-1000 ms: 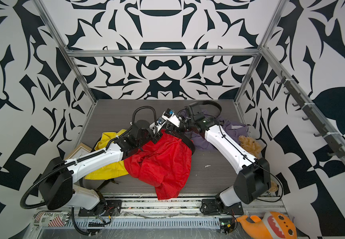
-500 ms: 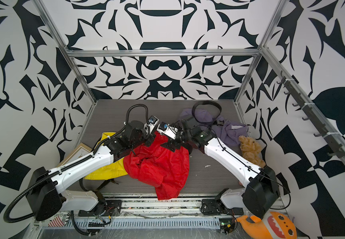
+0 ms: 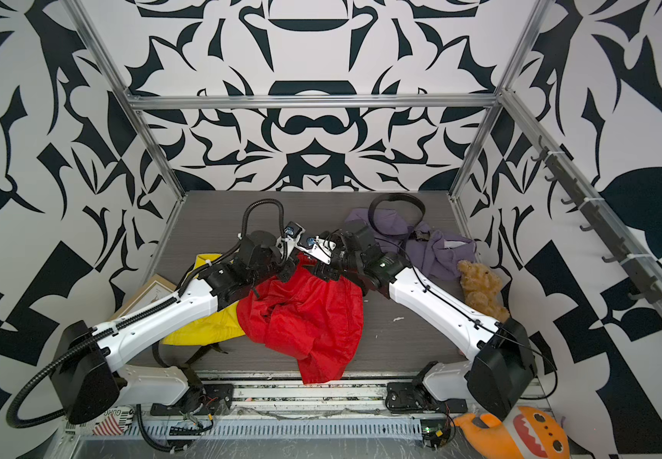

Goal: Remove the belt from the trousers

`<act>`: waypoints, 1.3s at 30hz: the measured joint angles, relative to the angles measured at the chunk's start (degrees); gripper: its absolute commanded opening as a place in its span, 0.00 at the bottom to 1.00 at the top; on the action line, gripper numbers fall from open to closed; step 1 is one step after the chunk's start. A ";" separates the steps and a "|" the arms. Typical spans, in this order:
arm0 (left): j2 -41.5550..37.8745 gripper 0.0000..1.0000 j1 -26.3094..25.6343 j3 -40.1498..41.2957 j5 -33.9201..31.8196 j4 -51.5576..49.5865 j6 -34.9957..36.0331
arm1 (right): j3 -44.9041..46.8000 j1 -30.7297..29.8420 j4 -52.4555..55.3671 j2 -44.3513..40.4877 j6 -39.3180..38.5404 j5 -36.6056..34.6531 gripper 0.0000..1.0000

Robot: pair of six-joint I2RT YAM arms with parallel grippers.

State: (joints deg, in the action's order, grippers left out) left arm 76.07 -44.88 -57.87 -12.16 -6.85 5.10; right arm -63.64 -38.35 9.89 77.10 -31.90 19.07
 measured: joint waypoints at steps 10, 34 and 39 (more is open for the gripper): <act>0.00 0.00 0.04 0.00 0.35 -0.31 -0.66 | -0.22 0.04 -0.76 0.11 0.66 0.09 0.32; -5.88 0.00 11.63 6.36 11.58 5.46 -10.80 | -1.18 12.44 4.50 -1.36 8.33 16.96 0.00; -7.91 0.00 17.35 7.04 11.91 4.46 -15.02 | -1.05 15.02 6.40 -3.21 8.68 17.00 0.00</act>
State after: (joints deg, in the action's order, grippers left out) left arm 68.16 -27.53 -50.83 -0.25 -2.39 -9.91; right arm -64.69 -23.33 16.29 73.89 -23.22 36.07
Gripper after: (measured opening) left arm 0.073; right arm 0.447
